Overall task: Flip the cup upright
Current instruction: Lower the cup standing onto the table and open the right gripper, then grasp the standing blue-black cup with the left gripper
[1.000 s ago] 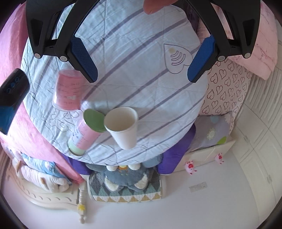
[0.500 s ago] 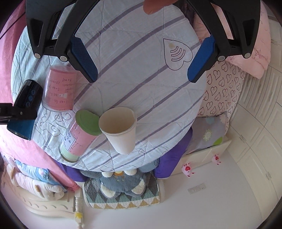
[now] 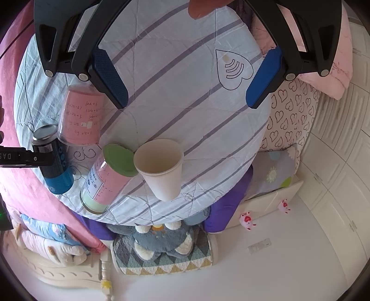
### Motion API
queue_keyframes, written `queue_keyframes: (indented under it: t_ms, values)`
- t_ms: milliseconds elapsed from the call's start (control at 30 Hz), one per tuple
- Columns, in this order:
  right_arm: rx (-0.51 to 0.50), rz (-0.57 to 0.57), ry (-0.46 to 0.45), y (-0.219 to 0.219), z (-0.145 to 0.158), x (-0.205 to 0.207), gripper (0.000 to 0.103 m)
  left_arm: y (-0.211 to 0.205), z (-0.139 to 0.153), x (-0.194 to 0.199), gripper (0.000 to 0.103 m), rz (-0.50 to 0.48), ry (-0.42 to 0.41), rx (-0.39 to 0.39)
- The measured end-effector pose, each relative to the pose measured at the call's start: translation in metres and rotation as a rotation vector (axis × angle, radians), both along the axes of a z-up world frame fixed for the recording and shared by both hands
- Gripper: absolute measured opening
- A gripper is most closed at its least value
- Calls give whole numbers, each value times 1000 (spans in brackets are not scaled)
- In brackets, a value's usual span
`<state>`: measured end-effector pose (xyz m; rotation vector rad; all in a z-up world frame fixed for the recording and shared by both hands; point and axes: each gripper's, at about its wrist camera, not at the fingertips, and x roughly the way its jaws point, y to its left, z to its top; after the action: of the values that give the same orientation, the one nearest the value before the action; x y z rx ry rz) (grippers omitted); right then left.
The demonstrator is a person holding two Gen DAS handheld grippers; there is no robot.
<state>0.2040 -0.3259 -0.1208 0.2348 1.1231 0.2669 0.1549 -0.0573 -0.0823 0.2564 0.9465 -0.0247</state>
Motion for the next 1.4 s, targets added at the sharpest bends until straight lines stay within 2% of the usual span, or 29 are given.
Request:
queue_keyframes:
  t_ms: [133,467,767,1033,1400]
  values:
    - [-20,-35,-36,-3,12,-12,85,-1,5,-6,103,-7,-10,-6]
    - [9,-115,-167,4,48,-63,86,-2,23,-27,103,-38,-43,-31]
    - [2,-193,-252,14,66,-105,86,-8,32,-43,103,-63,-60,-38]
    - [-20,-225,-280,15,70,-125,86,-28,36,-44,103,-105,-59,-42]
    - [-53,-270,-278,-13,67,-133,86,-89,34,-18,103,-202,-18,-76]
